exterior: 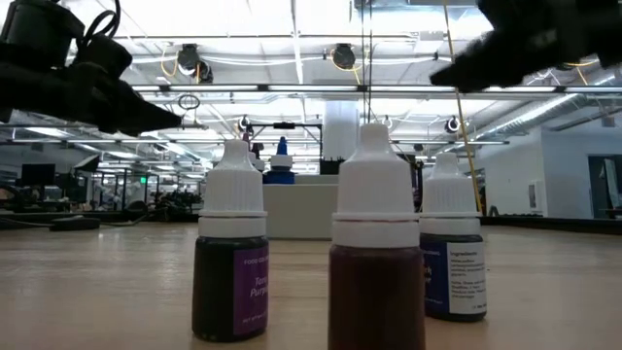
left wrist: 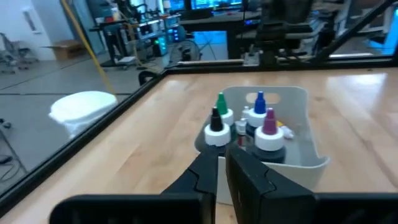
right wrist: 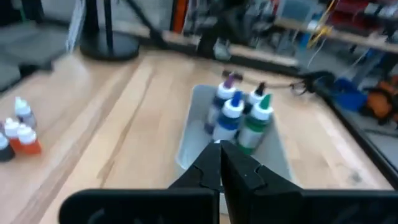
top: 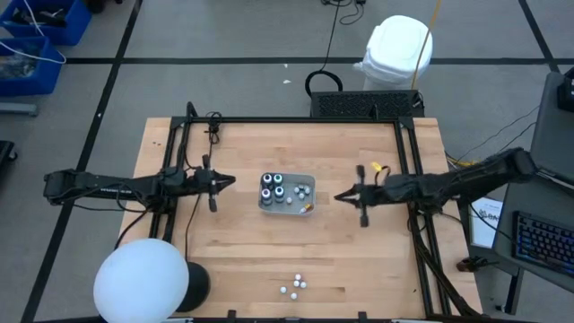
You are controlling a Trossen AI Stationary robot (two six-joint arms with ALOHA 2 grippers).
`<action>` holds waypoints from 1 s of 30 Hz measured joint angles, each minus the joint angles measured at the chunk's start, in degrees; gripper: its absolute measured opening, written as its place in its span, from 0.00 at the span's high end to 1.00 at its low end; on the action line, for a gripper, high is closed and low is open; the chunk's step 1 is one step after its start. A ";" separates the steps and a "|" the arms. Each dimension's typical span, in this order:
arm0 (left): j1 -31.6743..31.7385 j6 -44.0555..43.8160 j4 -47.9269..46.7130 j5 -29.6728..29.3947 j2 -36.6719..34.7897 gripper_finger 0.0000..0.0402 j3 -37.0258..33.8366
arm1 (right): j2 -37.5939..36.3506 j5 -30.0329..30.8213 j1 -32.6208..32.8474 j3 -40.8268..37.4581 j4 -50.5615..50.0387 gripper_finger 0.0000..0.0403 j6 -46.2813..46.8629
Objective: Pick & Place food coloring
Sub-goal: Put the small violet food coloring bottle into the gray bin
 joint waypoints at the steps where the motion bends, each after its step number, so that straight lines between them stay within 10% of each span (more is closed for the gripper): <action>1: 0.00 0.00 -0.08 -0.31 0.00 0.91 0.00 | 2.81 1.73 2.07 3.25 -2.75 1.00 -0.13; 16: -0.02 -2.60 1.86 -0.09 0.00 0.92 0.04 | 48.78 4.51 16.19 51.72 -28.57 0.98 13.46; 30: -0.02 -3.59 1.26 4.80 0.00 0.92 0.04 | 70.48 3.25 17.95 77.38 -37.59 0.57 16.33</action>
